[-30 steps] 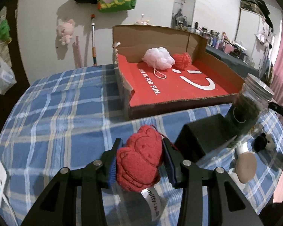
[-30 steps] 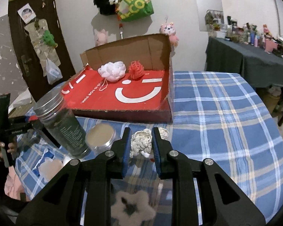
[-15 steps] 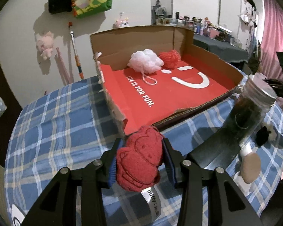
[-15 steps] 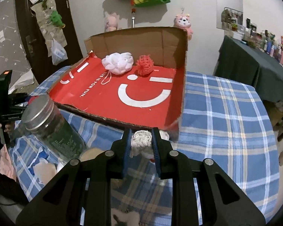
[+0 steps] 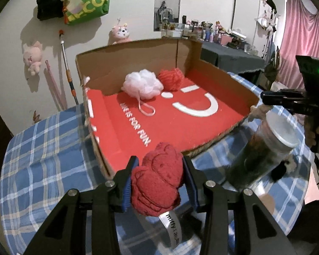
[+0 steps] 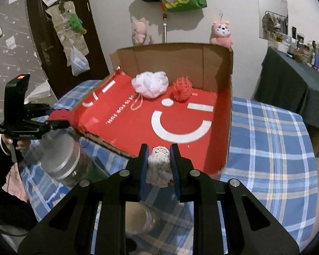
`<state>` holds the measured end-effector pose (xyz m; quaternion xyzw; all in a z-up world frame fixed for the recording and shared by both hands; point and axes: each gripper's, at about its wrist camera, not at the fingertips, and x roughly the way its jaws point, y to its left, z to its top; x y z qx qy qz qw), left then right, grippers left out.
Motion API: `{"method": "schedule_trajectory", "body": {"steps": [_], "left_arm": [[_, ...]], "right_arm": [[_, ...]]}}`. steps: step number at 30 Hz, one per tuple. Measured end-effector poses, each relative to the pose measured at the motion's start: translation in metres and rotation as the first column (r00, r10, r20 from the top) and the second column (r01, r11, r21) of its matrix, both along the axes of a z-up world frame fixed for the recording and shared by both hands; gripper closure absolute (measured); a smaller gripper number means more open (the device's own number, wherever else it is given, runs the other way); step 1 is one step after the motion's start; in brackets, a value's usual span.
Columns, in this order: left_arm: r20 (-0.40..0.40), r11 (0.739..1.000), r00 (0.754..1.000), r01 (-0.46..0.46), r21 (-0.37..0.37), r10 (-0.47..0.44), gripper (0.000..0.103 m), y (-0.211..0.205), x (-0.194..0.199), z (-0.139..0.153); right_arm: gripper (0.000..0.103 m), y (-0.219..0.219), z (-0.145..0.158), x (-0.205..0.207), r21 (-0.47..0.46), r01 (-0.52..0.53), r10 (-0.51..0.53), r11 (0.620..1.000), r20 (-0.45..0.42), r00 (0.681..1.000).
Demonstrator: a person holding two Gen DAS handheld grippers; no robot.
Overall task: Organize soft objects
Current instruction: 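Carry the scrunchie and red plush with both tools into the cardboard box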
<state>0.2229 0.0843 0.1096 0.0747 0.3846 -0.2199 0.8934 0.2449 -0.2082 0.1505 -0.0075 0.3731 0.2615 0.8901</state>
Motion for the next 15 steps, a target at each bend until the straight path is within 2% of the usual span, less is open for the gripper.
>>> {"method": "schedule_trajectory", "body": {"steps": [9,15], "left_arm": [[-0.003,0.999,1.0,-0.004,-0.042,0.004,0.059,-0.016,0.024,0.019],[-0.007,0.998,0.999,-0.041,-0.05,0.04,0.059,-0.028,0.056,0.029]], "right_arm": [[0.084,0.007,0.021,0.026,0.045,-0.006,0.005,0.999,0.033,0.999],[0.084,0.022,0.024,0.068,0.032,0.028,-0.029,0.999,0.029,0.999]]}}
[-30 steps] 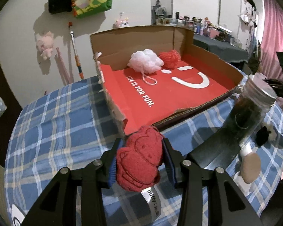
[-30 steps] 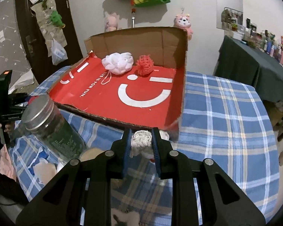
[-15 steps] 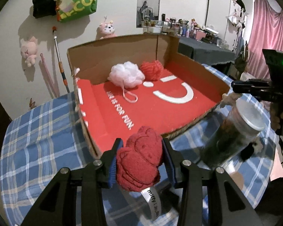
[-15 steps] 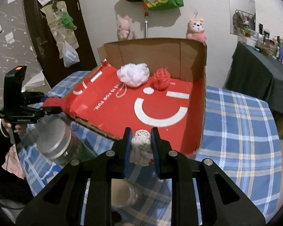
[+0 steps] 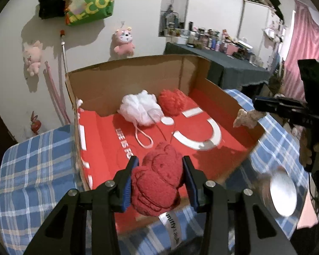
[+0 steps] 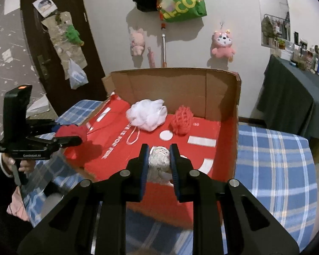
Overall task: Organize soft objects
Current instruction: 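Carry the scrunchie and red plush with both tools into the cardboard box, then open both tools to drop the scrunchie and plush in the box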
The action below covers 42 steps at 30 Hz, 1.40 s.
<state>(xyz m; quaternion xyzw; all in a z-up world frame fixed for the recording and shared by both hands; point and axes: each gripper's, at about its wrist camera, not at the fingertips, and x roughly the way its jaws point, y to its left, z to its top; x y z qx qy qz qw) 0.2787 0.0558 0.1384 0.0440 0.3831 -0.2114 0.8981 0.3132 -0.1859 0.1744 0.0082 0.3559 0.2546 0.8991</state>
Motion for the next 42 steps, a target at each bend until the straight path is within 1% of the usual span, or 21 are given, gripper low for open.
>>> {"method": "schedule_trajectory", "body": {"steps": [3,5,9,11,16,18,20,23,27,30,36,42], "left_arm": [[-0.025,0.999,0.999,-0.044,-0.009,0.044,0.059,-0.002,0.023,-0.001],[-0.064,0.997,0.995,-0.083,-0.007,0.082,0.059,-0.004,0.044,-0.007],[-0.126,0.986,0.978,-0.163,0.045,0.168,0.059,-0.008,0.077,-0.025],[-0.155,0.977,0.965,-0.203,0.071,0.212,0.059,-0.008,0.093,-0.035],[-0.206,0.959,0.939,-0.255,0.122,0.276,0.059,-0.004,0.117,-0.055],[-0.211,0.956,0.935,-0.262,0.133,0.285,0.059,-0.004,0.122,-0.06],[-0.213,0.95,0.93,-0.273,0.15,0.301,0.059,-0.002,0.127,-0.064],[-0.229,0.946,0.922,-0.281,0.162,0.313,0.059,0.0,0.132,-0.071],[-0.215,0.946,0.929,-0.264,0.19,0.302,0.058,-0.004,0.131,-0.074],[-0.222,0.945,0.927,-0.258,0.201,0.301,0.057,-0.005,0.13,-0.077],[-0.23,0.941,0.921,-0.268,0.206,0.313,0.057,-0.005,0.131,-0.081],[-0.227,0.942,0.924,-0.262,0.21,0.307,0.055,-0.007,0.134,-0.083]], "right_arm": [[0.084,0.012,-0.005,0.027,-0.036,0.027,-0.027,0.999,-0.011,1.0],[0.084,0.02,-0.011,0.047,-0.068,0.043,-0.045,0.997,-0.025,0.999],[0.084,0.031,-0.023,0.082,-0.127,0.089,-0.097,0.988,-0.054,0.994],[0.084,0.035,-0.032,0.095,-0.153,0.098,-0.11,0.983,-0.071,0.991],[0.084,0.037,-0.051,0.117,-0.198,0.124,-0.148,0.972,-0.107,0.983],[0.084,0.039,-0.057,0.121,-0.22,0.131,-0.159,0.967,-0.113,0.981],[0.084,0.039,-0.065,0.126,-0.231,0.125,-0.16,0.965,-0.14,0.977],[0.084,0.04,-0.071,0.123,-0.248,0.112,-0.154,0.962,-0.159,0.975],[0.084,0.035,-0.078,0.114,-0.29,0.101,-0.165,0.952,-0.205,0.965],[0.084,0.03,-0.086,0.112,-0.297,0.1,-0.178,0.949,-0.246,0.953],[0.084,0.029,-0.087,0.109,-0.3,0.11,-0.188,0.948,-0.242,0.952],[0.083,0.031,-0.084,0.111,-0.296,0.107,-0.187,0.949,-0.256,0.948]]}}
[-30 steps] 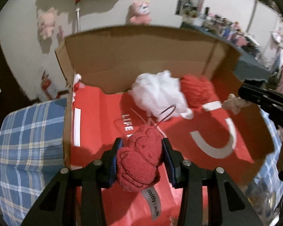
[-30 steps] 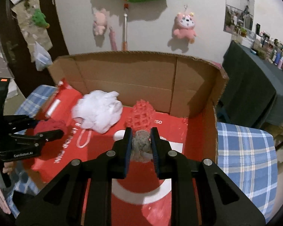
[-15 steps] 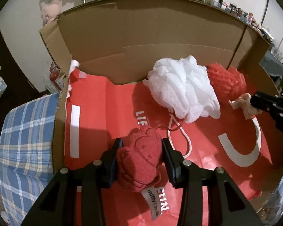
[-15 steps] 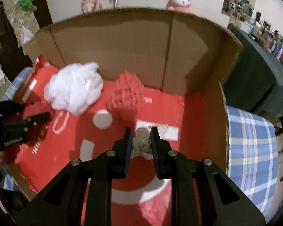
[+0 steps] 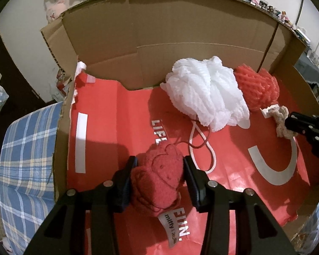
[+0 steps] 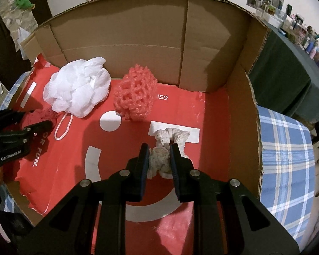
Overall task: Organize soft objects
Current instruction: 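Open both tools to drop the scrunchie and plush in the box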
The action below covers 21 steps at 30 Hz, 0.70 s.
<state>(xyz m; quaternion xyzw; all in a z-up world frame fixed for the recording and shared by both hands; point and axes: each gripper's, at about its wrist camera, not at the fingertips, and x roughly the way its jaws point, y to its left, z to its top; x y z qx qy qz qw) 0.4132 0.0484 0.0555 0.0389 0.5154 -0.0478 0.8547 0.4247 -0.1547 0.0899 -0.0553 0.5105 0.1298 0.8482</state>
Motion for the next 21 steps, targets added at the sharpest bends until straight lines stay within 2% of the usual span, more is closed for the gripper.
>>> {"method": "schedule_trajectory", "body": {"steps": [2,6,8,9,10,11,14,17,20,21], "left_arm": [[0.002,1.0,1.0,0.003,-0.003,-0.003,0.054,-0.002,-0.005,0.002],[0.015,0.999,1.0,0.009,-0.044,-0.009,0.041,0.002,-0.009,0.008],[0.021,0.998,1.0,0.016,-0.06,-0.014,0.036,0.001,-0.013,0.011],[0.027,0.998,0.999,0.019,-0.063,-0.017,0.032,0.0,-0.015,0.013],[0.035,0.997,0.999,0.021,-0.071,-0.019,0.03,0.0,-0.018,0.015],[0.041,0.996,0.999,0.024,-0.08,-0.021,0.029,-0.001,-0.021,0.017],[0.065,0.996,0.998,0.031,-0.09,-0.025,0.018,-0.003,-0.032,0.026],[0.107,0.994,0.994,0.023,-0.104,-0.012,0.016,-0.001,-0.047,0.037],[0.137,0.992,0.991,0.022,-0.126,-0.005,0.012,0.002,-0.063,0.051],[0.147,0.991,0.989,0.021,-0.131,-0.002,0.011,0.004,-0.068,0.055]], "right_arm": [[0.082,0.0,0.001,0.0,0.0,-0.001,0.001,1.0,-0.002,1.0],[0.08,0.0,0.002,-0.003,-0.002,0.0,0.0,1.0,-0.011,1.0],[0.074,-0.001,0.005,-0.005,0.007,0.007,-0.007,1.0,-0.007,1.0],[0.058,-0.002,0.006,-0.007,0.015,0.011,-0.011,1.0,-0.003,1.0],[0.047,-0.002,0.008,-0.008,0.026,0.011,-0.011,1.0,0.002,1.0],[0.046,-0.001,0.01,-0.011,0.059,-0.007,0.007,0.998,0.002,1.0],[0.044,0.005,0.021,-0.023,0.013,0.005,-0.006,1.0,0.062,0.998],[0.044,0.003,0.034,-0.034,0.058,0.002,-0.006,0.998,0.071,0.997],[0.043,0.001,0.052,-0.053,0.063,-0.005,-0.003,0.998,0.114,0.993],[0.037,0.001,0.058,-0.058,0.067,-0.005,-0.003,0.998,0.127,0.992]]}}
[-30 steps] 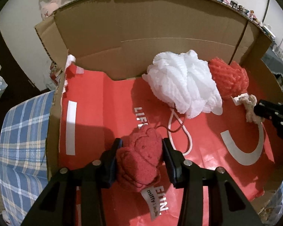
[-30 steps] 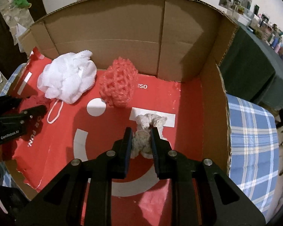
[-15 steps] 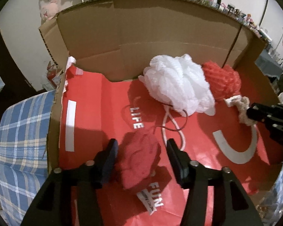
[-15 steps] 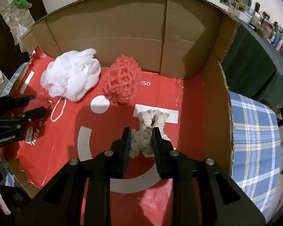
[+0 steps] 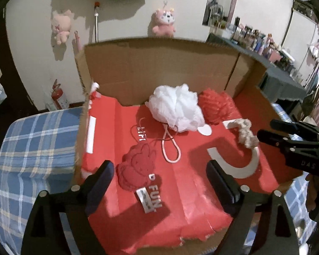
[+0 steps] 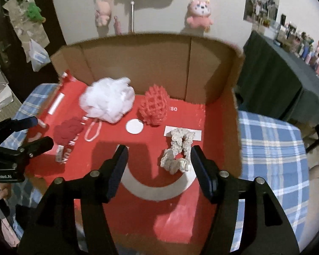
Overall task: Organize soft objects
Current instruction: 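Open both tools to drop the scrunchie and plush in the box, then pull both tools back away from the box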
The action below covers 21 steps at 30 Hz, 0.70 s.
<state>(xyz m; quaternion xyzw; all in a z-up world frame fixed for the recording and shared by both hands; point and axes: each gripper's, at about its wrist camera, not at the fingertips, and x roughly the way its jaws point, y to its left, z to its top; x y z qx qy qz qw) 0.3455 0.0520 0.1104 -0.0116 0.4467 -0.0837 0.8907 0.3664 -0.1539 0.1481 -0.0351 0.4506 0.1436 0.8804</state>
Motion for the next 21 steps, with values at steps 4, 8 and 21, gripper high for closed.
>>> {"method": "schedule_trajectory", "body": {"steps": [4,8,21], "left_arm": [[0.059,1.0,0.998,-0.006,-0.016,0.007,0.006,0.003,-0.023,0.019],[0.127,0.999,0.992,-0.005,-0.046,0.011,0.004,0.004,-0.052,0.041],[0.339,0.993,0.941,0.044,-0.11,-0.004,0.0,-0.006,-0.168,0.094]], "right_arm": [[0.029,-0.006,0.032,-0.032,0.025,0.003,-0.005,1.0,0.091,0.996],[0.029,-0.007,0.056,-0.067,0.025,-0.001,-0.004,1.0,0.177,0.984],[0.013,-0.022,0.107,-0.198,0.118,0.005,-0.052,0.993,0.401,0.915]]}}
